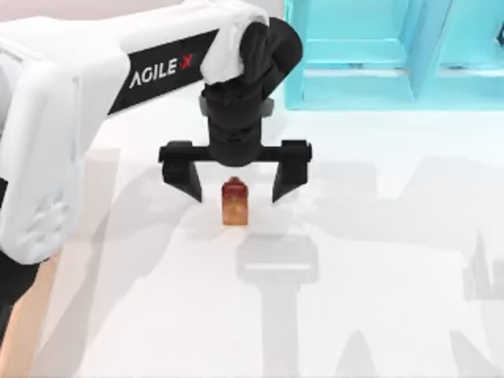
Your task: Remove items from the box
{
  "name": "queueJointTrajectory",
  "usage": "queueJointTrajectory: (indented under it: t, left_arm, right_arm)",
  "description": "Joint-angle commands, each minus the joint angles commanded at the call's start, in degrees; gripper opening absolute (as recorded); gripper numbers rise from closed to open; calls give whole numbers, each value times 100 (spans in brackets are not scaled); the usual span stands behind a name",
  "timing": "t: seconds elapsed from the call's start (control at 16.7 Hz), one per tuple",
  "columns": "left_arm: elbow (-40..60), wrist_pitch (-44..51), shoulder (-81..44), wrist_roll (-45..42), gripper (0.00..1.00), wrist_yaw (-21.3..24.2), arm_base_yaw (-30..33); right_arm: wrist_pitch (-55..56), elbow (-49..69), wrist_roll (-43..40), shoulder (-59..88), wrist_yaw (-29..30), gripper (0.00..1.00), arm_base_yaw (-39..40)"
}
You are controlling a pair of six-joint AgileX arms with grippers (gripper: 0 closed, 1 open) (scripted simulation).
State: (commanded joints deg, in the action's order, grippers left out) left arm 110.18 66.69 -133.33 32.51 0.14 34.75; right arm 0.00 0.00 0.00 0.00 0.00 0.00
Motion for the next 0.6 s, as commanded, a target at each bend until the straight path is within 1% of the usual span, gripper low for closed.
queueJointTrajectory:
  t: [0.3, 0.42, 0.6]
  left_arm:
    - [754, 953, 145, 6, 100, -7, -4]
    - [914, 1119, 189, 11, 100, -8, -11]
    - [922, 1126, 192, 11, 100, -8, -11]
  right_arm:
    - [0, 0, 0, 0, 0, 100, 0]
    - [0, 0, 0, 0, 0, 100, 0]
    - [0, 0, 0, 0, 0, 100, 0]
